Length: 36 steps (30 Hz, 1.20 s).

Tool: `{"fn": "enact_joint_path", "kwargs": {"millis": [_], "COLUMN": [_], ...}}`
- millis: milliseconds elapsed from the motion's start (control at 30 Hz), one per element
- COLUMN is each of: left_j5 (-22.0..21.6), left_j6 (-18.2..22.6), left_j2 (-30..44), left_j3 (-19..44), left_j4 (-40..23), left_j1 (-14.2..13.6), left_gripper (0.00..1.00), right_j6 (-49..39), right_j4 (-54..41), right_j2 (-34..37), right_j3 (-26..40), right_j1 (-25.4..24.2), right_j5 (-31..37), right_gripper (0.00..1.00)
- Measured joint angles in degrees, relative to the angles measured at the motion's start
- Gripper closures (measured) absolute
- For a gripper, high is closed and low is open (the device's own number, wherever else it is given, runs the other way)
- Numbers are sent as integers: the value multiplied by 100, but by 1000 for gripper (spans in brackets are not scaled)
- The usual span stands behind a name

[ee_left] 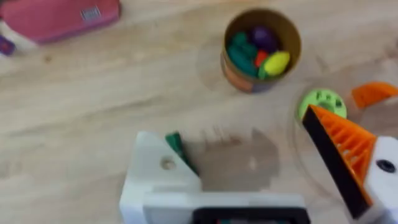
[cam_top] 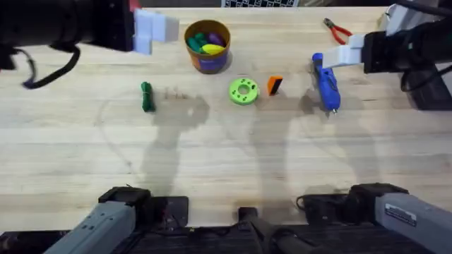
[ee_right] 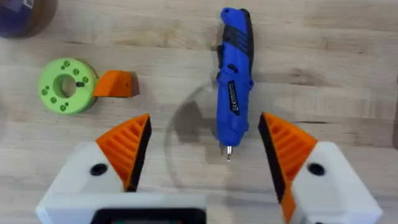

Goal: Pick up the gripper from the table and insert it into the empty holder that is missing its gripper. Then pick up a screw, insert it into the mounting hole, and use the screwdriver to tighten it. Finally, clean up the table by picking up the vegetable and placing it into the bucket.

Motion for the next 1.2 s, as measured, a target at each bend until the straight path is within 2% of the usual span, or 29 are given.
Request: {"fn": "enact_joint_path", "kwargs": {"millis": [100,233,433,633,867,1033,1200], "left_j5": [65,364,1321,2460,3547,3993,4148], "left_j6": [59,98,128,132,150,-55,-465], "left_j2": [-225,-779,-1862,-3035,-4175,-4902,-5631], "left_j3": [-603,-1819,-3588,-4869,-6059,-6681,-7101], "left_j4": [1042,2477,4109,4991,6049,6433,6466], "left_j1": [0,13,332,604,628,516,507], "left_gripper": [14,15,15,15,14,15,14], "right_j6": [0,0,0,0,0,0,0], "right_j4": [0,0,0,0,0,0,0], "right_j2": [0,-2,0,-2,0,-1,-2], "right_j3": [0,0,0,0,0,0,0], "right_j1": [0,0,0,0,0,0,0], "right_j5": [2,2,2,1,2,0,2], "right_gripper": [8,8,8,8,8,8,8]}}
